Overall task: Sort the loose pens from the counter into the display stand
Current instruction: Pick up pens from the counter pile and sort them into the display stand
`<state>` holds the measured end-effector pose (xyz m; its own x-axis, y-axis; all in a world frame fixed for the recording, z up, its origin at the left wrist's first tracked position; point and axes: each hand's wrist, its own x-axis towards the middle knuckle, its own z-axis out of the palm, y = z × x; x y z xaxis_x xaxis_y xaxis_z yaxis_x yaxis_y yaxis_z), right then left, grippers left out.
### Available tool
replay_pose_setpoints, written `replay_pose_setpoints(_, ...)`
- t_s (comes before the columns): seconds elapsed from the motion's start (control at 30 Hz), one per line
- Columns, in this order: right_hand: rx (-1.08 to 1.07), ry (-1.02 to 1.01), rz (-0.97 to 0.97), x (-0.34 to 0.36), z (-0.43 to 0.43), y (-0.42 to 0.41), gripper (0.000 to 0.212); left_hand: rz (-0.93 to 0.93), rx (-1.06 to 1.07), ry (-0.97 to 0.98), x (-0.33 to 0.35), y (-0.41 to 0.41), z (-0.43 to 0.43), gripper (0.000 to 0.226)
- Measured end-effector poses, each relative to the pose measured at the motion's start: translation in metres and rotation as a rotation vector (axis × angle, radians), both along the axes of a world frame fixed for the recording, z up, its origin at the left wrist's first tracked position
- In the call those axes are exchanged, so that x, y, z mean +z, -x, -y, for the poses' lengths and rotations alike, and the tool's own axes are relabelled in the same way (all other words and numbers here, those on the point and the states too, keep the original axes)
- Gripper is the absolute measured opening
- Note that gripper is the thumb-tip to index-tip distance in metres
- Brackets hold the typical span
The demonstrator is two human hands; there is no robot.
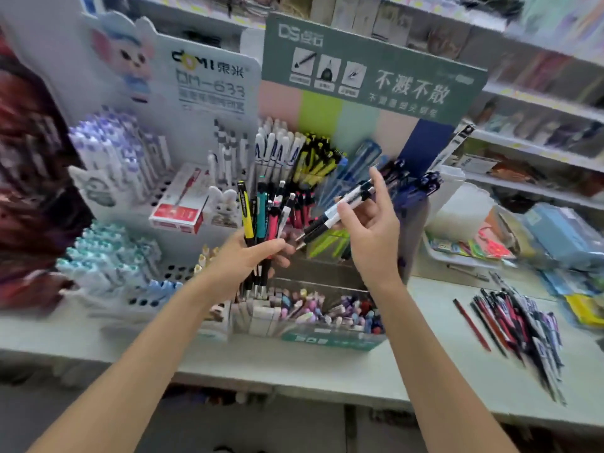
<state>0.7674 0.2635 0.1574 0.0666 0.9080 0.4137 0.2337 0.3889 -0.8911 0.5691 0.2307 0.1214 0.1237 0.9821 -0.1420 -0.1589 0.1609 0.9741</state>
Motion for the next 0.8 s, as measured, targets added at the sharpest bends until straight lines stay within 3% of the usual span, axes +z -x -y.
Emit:
replay_pose_setpoints(0.33, -0.115, 0.002, 0.303, -0.086, 0.037, 0.069, 0.055, 0.078, 0.001, 0.054, -0.035, 0.061, 0.028, 0.011)
replay_pose_setpoints(0.47, -0.169, 0.036, 0.386, -0.100, 0.028, 0.085, 0.054, 0.001, -0.065, 0.043, -0.038, 0.081, 0.032, 0.024)
replay_pose_setpoints(0.6, 0.052, 0.222, 0.636, -0.108, 0.024, 0.098, 0.057, 0.001, -0.130, 0.061, -0.038, 0.092, 0.036, 0.038)
replay_pose_setpoints(0.67, 0.031, 0.159, 0.739, -0.104, 0.026, 0.100, 0.056, 0.044, -0.165, 0.082, -0.039, 0.093, 0.037, 0.041)
replay_pose_setpoints(0.73, -0.064, 0.009, 0.630, -0.087, 0.032, 0.102, 0.053, 0.072, -0.184, 0.111, -0.039, 0.094, 0.036, 0.043)
replay_pose_setpoints(0.8, 0.054, 0.125, 0.280, -0.059, 0.037, 0.105, 0.049, 0.094, -0.210, 0.135, -0.038, 0.091, 0.034, 0.035)
